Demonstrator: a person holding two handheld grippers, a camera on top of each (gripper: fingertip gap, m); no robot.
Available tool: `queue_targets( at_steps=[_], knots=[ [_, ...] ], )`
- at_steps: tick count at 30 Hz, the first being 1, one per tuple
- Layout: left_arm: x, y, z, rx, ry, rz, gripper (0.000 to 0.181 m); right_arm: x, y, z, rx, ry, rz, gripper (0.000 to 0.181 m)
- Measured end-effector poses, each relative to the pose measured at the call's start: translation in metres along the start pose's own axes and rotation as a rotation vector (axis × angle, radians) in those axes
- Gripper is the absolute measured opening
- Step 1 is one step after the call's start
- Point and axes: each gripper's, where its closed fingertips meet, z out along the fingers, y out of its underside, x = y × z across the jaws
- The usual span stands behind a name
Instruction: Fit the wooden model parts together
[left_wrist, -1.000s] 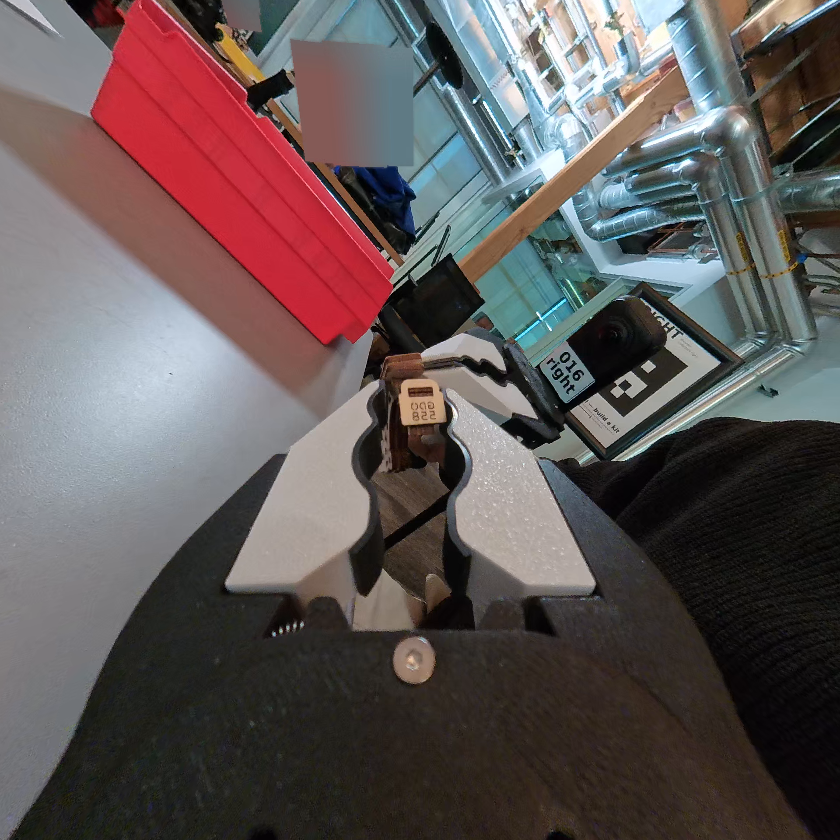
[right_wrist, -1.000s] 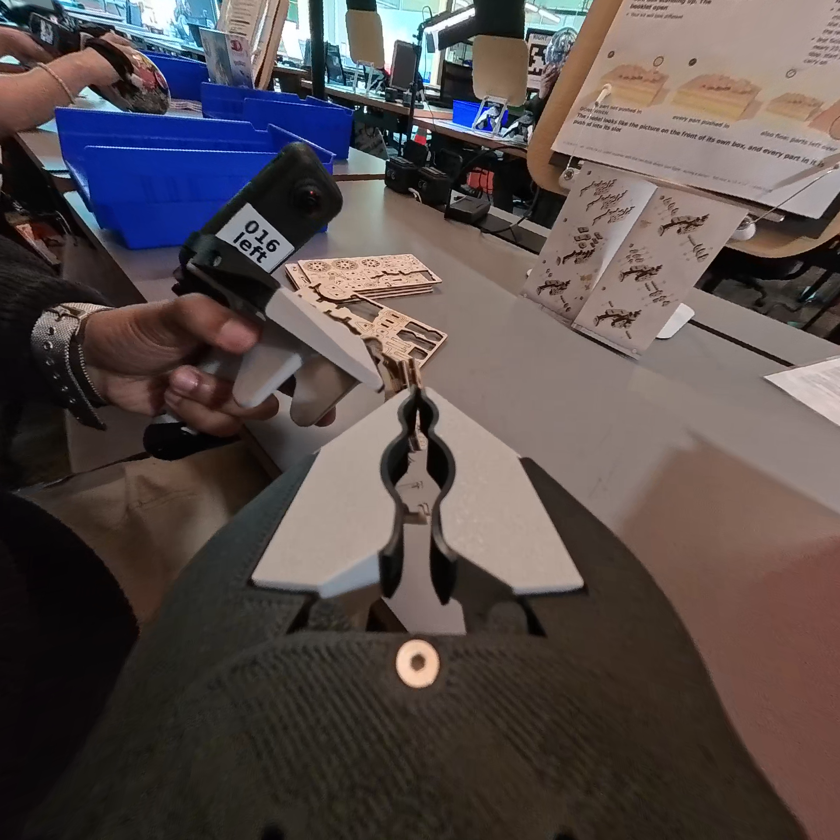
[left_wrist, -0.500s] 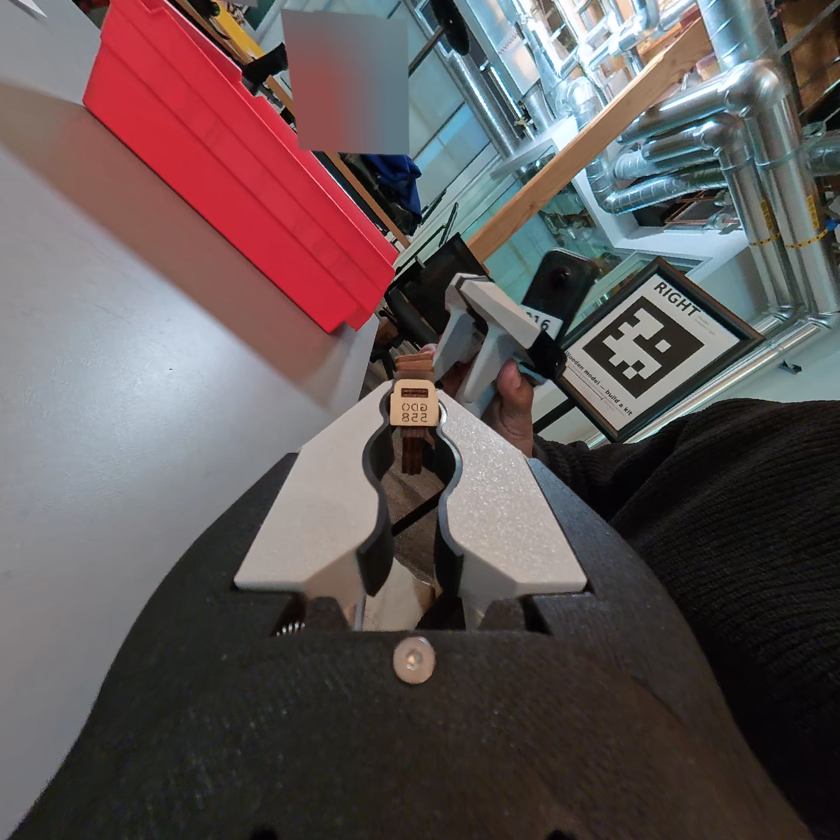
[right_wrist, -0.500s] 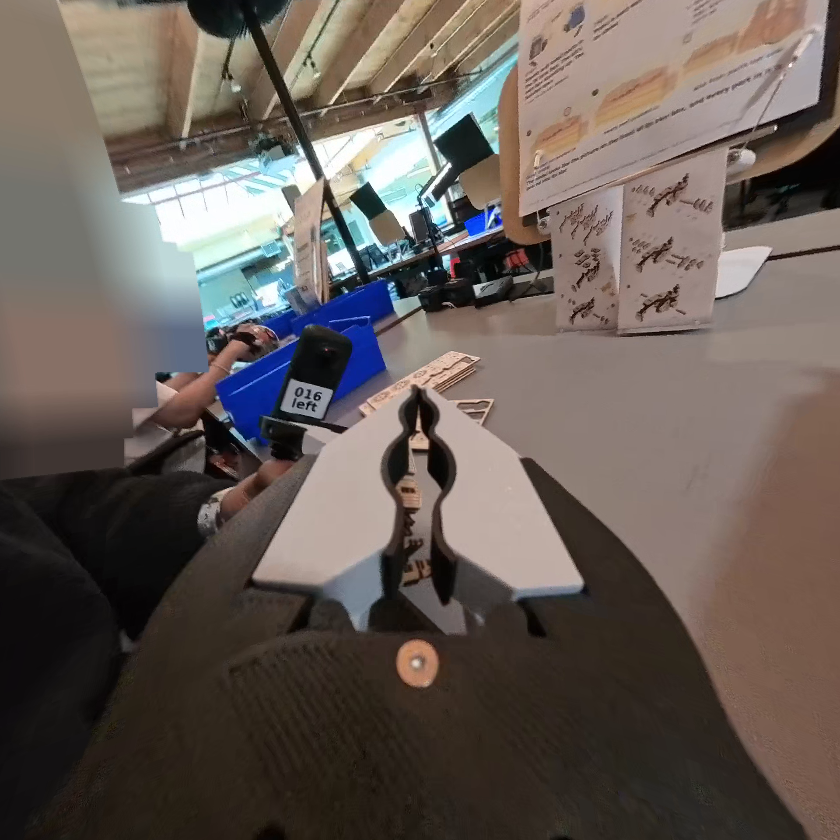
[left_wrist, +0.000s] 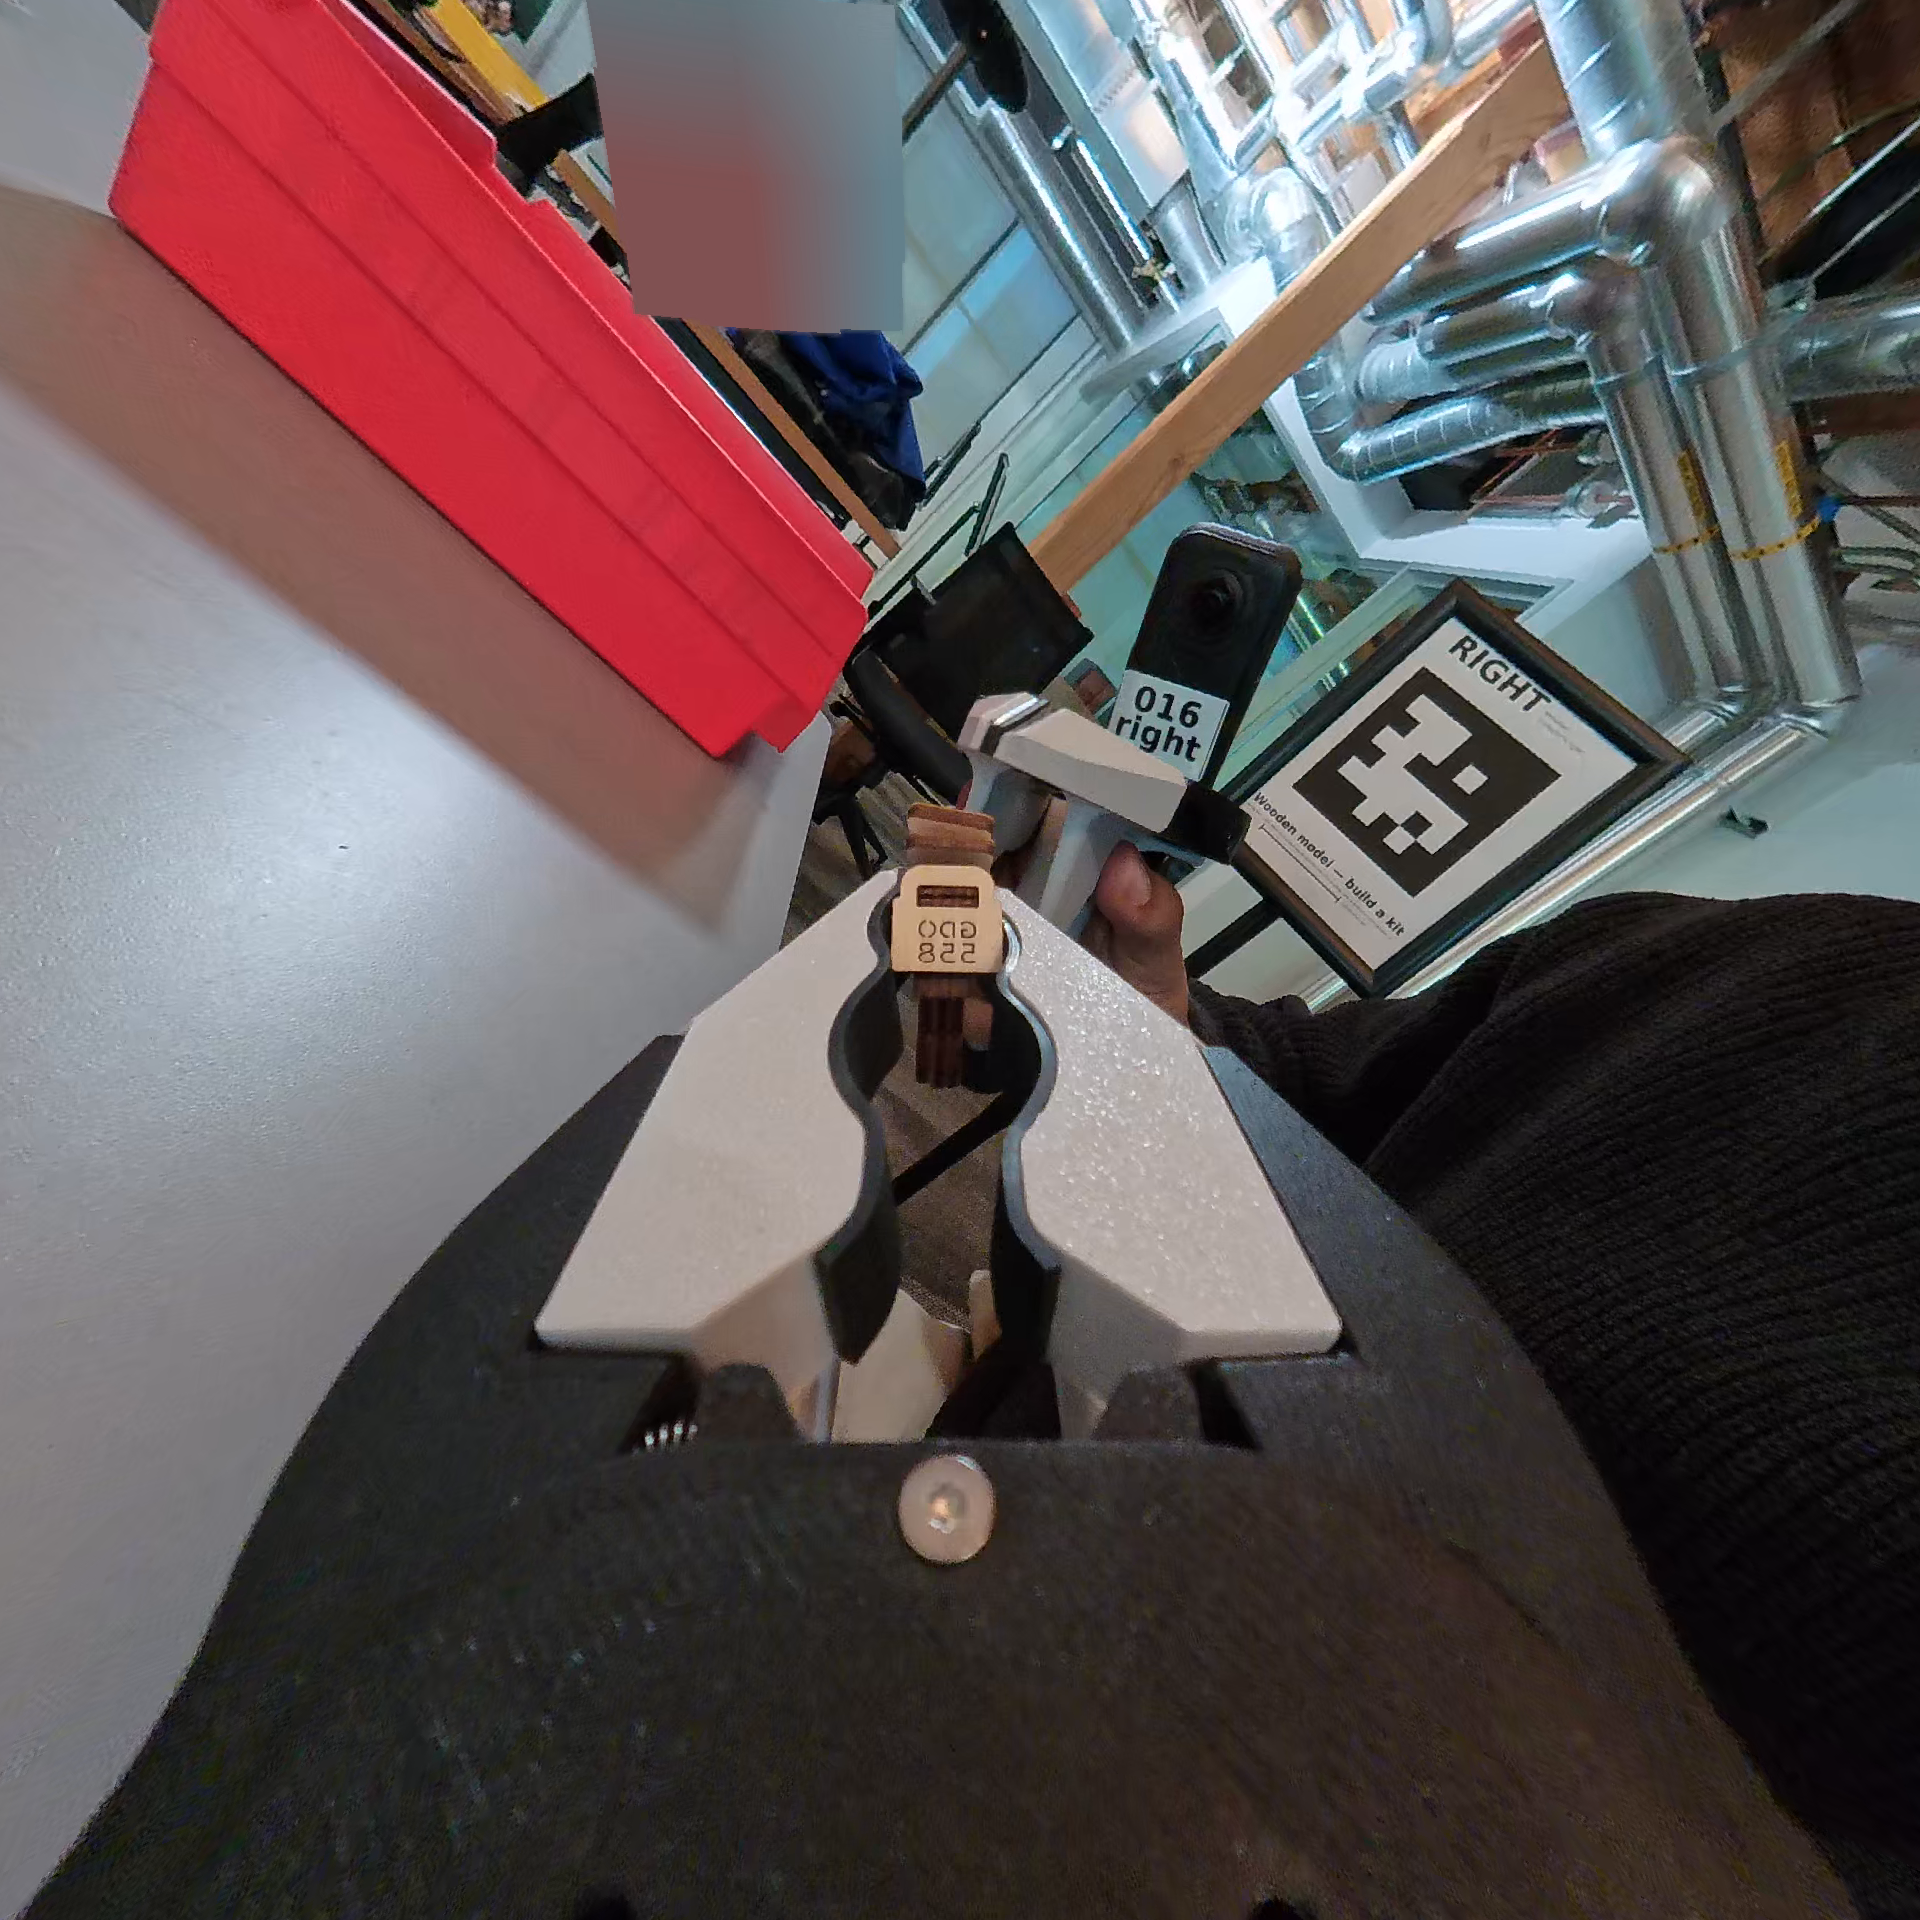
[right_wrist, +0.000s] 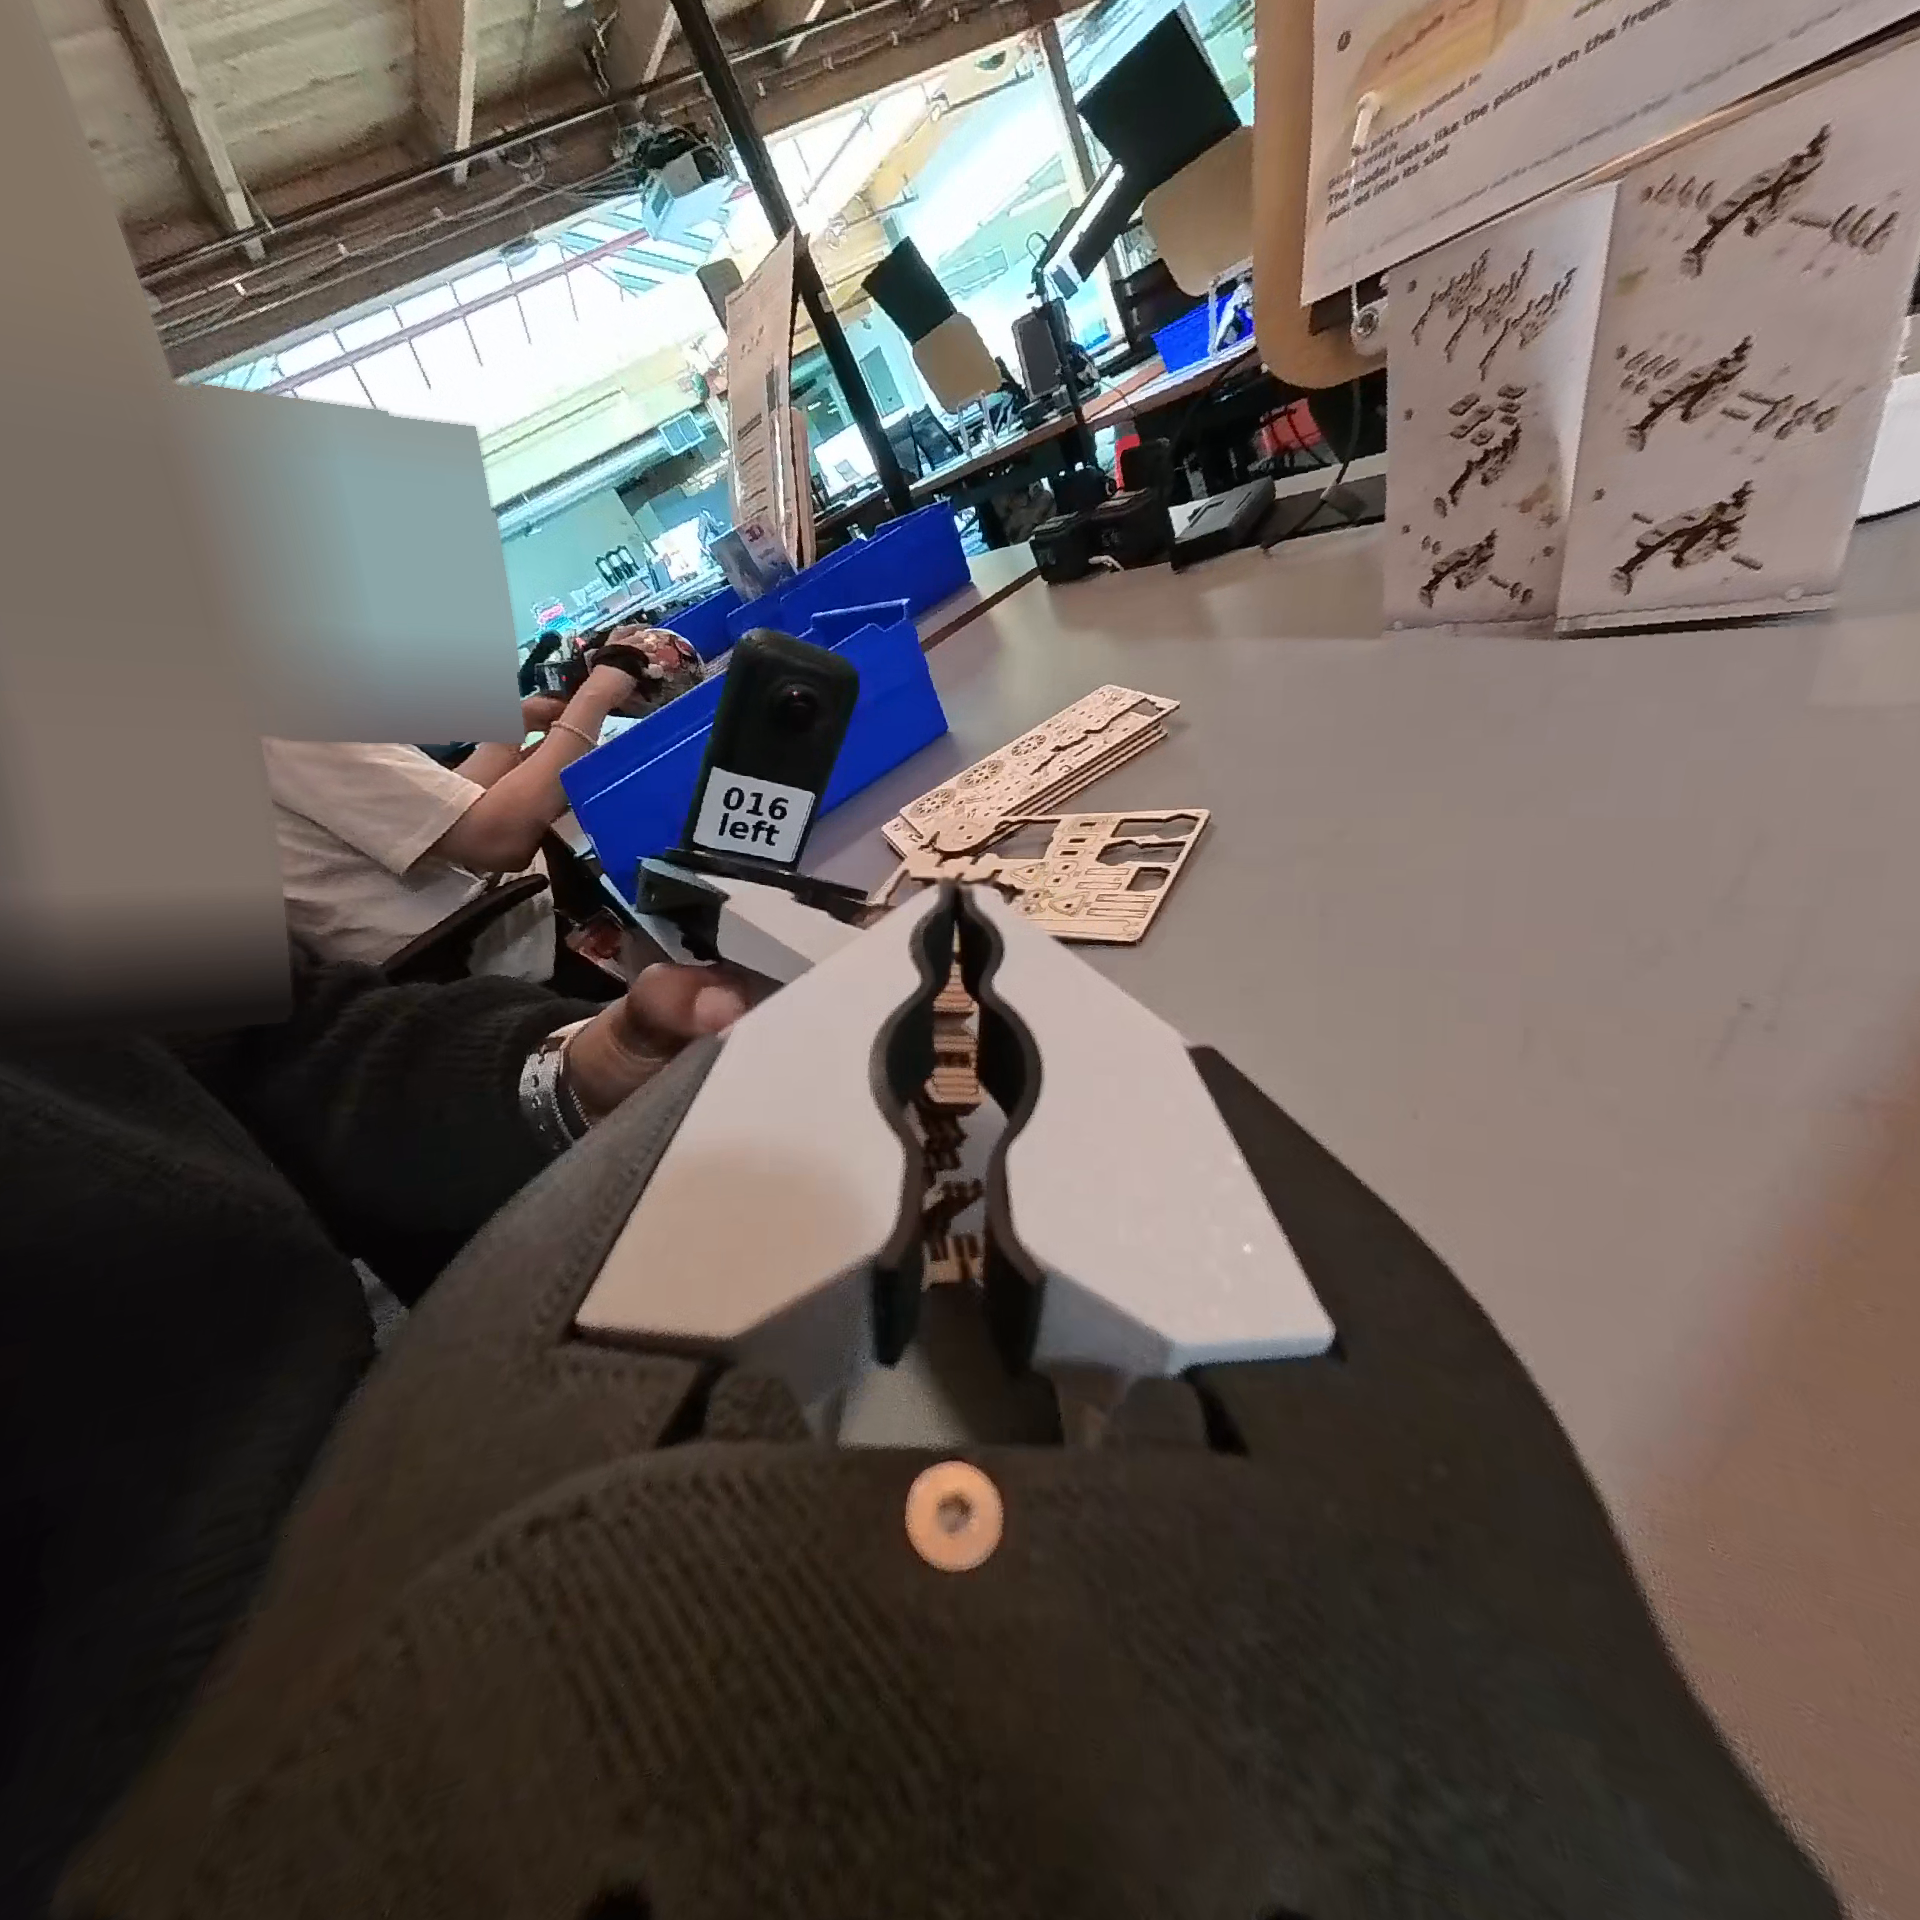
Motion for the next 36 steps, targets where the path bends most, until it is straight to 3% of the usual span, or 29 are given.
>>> queue_targets(
  at_steps=[6,10,17,21,26,30,36],
  knots=[
    [0.005,0.0,0.0,-0.004,0.03,0.018,0.008,0.003,-0.015,-0.008,0.083,-0.035,0.086,0.0],
    [0.007,0.0,-0.001,-0.004,0.031,0.049,0.008,-0.01,0.016,0.006,-0.095,-0.128,0.158,0.0],
    [0.014,-0.001,-0.001,-0.003,0.079,0.031,0.008,-0.002,-0.005,-0.004,0.018,-0.12,0.184,0.0],
    [0.014,-0.001,-0.002,-0.002,0.081,0.038,0.008,-0.012,0.013,0.005,-0.08,-0.167,0.199,0.0],
    [0.016,-0.004,-0.004,0.014,0.101,0.022,0.008,-0.002,-0.016,-0.009,0.058,-0.133,0.189,0.0],
    [0.017,-0.003,-0.004,0.013,0.104,0.032,0.008,-0.014,0.012,0.004,-0.084,-0.198,0.246,0.0],
    [0.019,-0.007,-0.004,0.027,0.129,-0.002,0.008,-0.004,-0.02,-0.012,0.08,-0.158,0.219,0.0]
  ],
)
